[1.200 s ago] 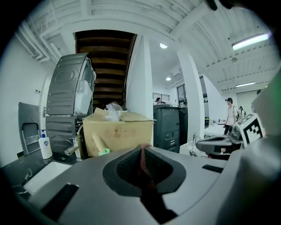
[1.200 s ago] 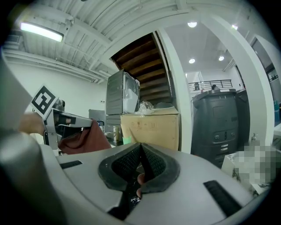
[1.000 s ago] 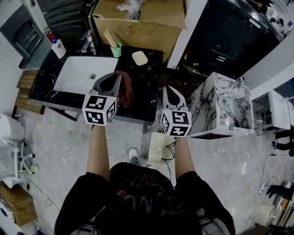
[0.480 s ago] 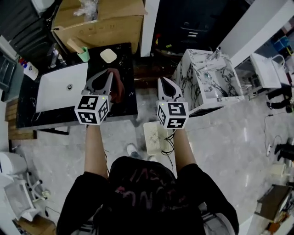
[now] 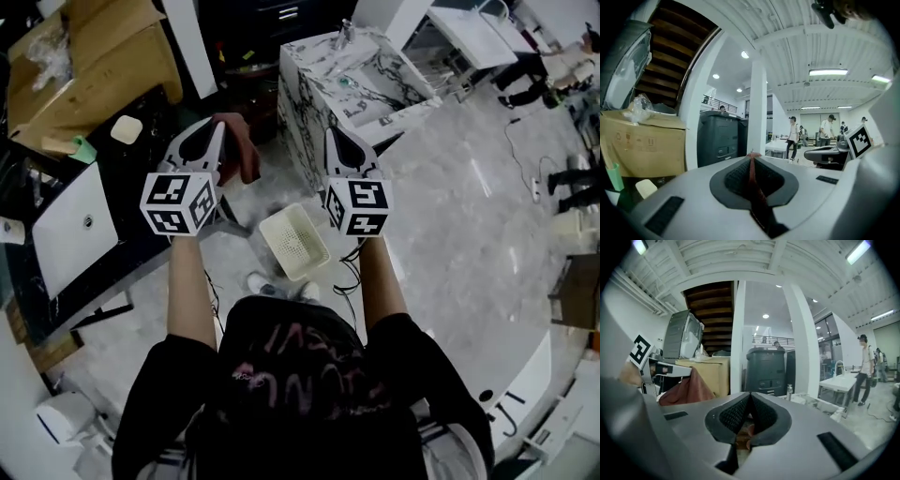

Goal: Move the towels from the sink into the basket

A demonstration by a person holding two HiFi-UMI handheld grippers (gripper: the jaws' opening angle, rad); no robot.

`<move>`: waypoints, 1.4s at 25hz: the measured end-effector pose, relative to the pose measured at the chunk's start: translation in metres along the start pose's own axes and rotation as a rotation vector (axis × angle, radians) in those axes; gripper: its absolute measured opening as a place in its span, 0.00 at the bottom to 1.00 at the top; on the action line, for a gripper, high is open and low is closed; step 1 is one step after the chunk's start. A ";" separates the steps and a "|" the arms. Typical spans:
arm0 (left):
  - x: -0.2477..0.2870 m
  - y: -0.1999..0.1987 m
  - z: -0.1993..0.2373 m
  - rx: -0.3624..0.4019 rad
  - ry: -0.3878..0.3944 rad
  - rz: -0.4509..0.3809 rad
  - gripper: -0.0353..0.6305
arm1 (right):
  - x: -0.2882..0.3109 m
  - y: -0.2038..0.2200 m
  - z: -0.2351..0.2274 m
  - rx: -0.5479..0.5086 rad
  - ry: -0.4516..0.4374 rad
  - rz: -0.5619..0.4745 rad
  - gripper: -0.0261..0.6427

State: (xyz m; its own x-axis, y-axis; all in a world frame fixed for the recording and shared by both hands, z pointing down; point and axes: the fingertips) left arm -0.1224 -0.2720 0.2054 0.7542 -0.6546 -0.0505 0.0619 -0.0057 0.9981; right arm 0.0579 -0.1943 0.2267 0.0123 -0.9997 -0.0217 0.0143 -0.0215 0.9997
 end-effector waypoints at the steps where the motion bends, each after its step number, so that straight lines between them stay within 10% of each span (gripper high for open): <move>1: 0.007 0.003 -0.010 -0.005 0.016 0.001 0.10 | -0.007 0.002 -0.013 -0.001 0.022 0.004 0.06; 16: 0.029 0.069 -0.094 -0.060 0.069 0.109 0.10 | -0.069 0.062 -0.085 0.033 0.068 0.091 0.06; 35: 0.003 0.256 -0.136 -0.160 0.052 0.300 0.10 | -0.106 0.234 -0.082 0.131 0.032 0.249 0.06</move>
State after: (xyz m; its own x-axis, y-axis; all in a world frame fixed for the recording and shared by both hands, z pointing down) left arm -0.0154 -0.1732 0.4560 0.7864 -0.5699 0.2385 -0.0692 0.3023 0.9507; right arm 0.1415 -0.0926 0.4618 0.0307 -0.9735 0.2266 -0.1225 0.2213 0.9675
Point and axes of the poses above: the fingertips, and each gripper's own axes: x forward along the fingers, z to its left, y out of its underside, and after that the axes turned 12 degrees about -z, right-handed
